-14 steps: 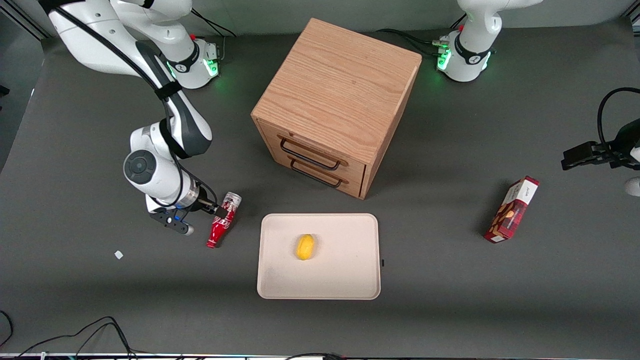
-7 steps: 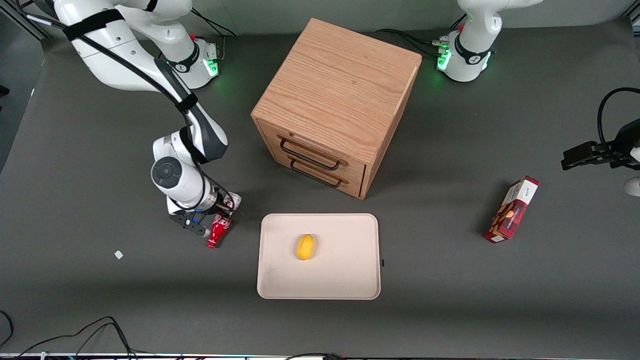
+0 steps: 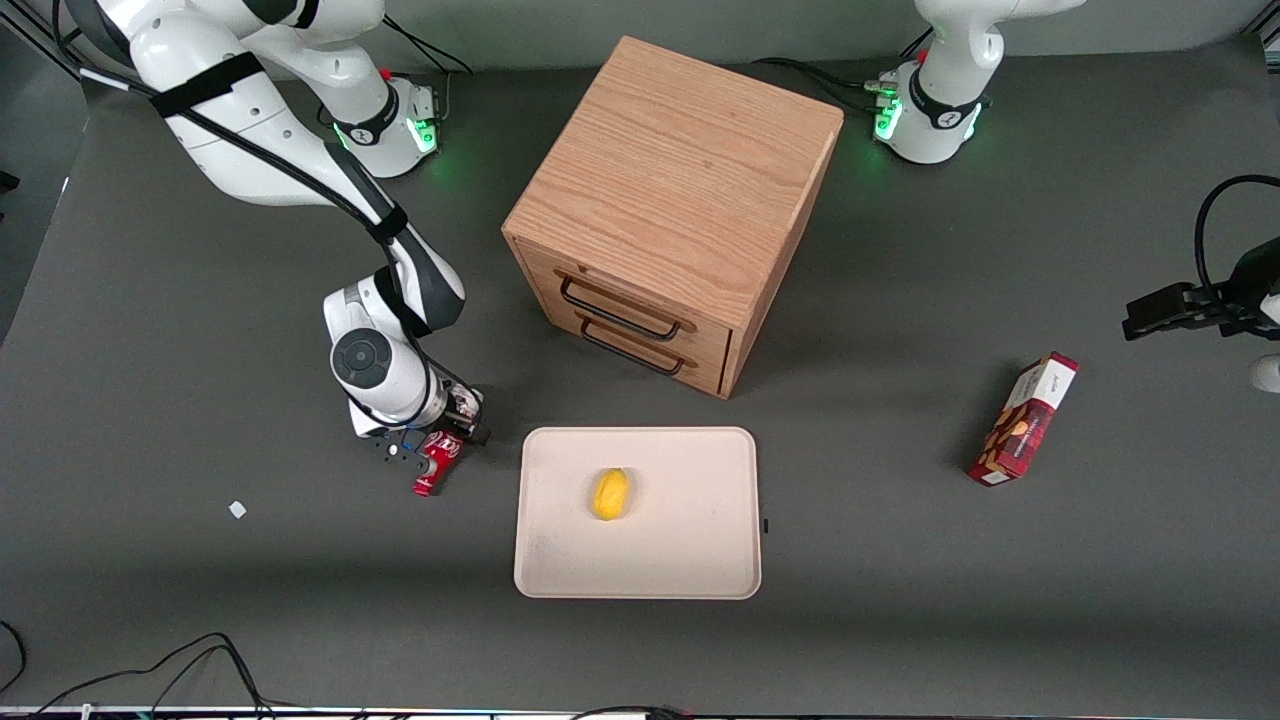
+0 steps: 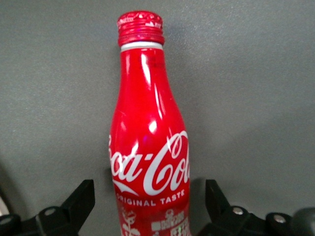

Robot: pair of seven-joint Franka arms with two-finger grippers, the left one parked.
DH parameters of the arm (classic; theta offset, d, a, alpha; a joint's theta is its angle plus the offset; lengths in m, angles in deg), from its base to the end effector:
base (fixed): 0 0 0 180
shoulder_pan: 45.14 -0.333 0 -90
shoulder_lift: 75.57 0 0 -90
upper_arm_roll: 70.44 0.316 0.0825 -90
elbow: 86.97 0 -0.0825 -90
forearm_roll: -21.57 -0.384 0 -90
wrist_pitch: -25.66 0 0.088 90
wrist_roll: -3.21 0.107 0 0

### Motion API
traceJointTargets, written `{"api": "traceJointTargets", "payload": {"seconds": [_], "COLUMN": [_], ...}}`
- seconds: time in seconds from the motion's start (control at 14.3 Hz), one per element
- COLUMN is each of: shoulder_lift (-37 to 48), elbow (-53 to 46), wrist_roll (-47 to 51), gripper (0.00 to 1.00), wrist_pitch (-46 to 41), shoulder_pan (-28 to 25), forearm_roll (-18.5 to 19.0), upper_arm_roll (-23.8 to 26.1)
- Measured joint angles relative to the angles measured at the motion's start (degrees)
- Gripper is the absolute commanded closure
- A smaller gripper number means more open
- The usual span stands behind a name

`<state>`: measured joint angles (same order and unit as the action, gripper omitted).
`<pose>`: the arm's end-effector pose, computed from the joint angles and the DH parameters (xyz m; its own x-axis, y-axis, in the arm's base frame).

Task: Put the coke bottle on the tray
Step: 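Lower the right gripper and close it around the bottle's body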

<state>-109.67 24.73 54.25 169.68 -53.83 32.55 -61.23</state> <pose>0.5857 0.1885 0.1719 0.9012 -0.4334 0.0029 -0.4333 -0.9008 0.0274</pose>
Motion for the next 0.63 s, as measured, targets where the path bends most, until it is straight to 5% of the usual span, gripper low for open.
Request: {"api": "traceJointTargets", "payload": {"seconds": [0.49,0.56,0.63], "shoulder_lift": [-0.2,-0.2,-0.2], "elbow": [-0.6,-0.6,-0.7], "wrist_roll": [0.0,0.0,0.0], "gripper": [0.01,0.03,0.19], "wrist_pitch": [0.0,0.0,0.0], "shoulder_pan": [0.0,0.0,0.0], "forearm_roll": [0.1,0.1,0.1], "upper_arm_roll": [0.0,0.0,0.0]}}
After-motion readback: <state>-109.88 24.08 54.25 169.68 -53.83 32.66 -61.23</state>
